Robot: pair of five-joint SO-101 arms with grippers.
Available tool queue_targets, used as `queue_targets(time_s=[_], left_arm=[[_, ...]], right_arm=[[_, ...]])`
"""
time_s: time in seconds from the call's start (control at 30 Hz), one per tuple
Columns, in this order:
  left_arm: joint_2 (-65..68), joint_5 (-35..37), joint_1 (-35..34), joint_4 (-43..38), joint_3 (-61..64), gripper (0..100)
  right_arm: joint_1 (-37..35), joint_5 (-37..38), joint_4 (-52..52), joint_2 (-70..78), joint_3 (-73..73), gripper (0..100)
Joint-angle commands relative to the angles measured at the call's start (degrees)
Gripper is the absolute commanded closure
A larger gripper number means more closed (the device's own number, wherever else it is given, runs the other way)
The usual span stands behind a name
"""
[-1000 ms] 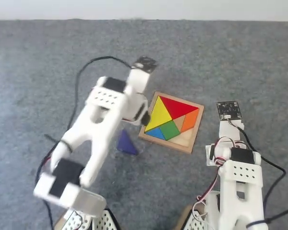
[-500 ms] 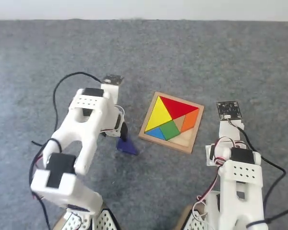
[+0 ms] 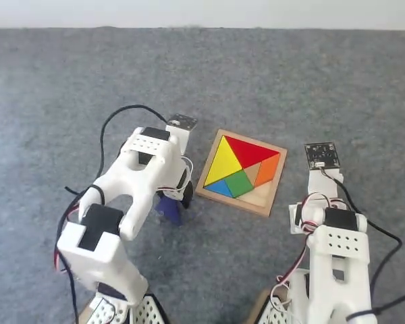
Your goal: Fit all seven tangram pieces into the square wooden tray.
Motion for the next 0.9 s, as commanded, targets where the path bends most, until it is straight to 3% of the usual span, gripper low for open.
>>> queue_targets(time_s=[0.0, 0.13, 0.23, 0.47, 0.63, 0.87], left_arm=[[1.2, -1.6, 0.4, 1.8, 0.5, 77], [-1.8, -3.0, -1.1, 1.5, -1.1, 77], [-11.9, -4.7, -2.2, 1.0, -0.7, 77], [-36.7, -4.5, -2.6, -4.4, 15.2, 77], [-34.5, -4.8, -2.6, -4.6, 20.4, 77], [-19.9, -6.6, -3.1, -8.4, 17.7, 77]], right_arm=[[-0.2, 0.4, 0.1, 0.3, -0.3, 90.4], [-0.2, 0.4, 0.1, 0.3, -0.3, 90.4], [-0.2, 0.5, 0.1, 0.4, -0.3, 90.4], [-0.2, 0.5, 0.1, 0.2, -0.3, 90.4], [-0.2, 0.5, 0.1, 0.2, -0.3, 90.4], [-0.2, 0.3, 0.1, 0.5, -0.3, 90.5]])
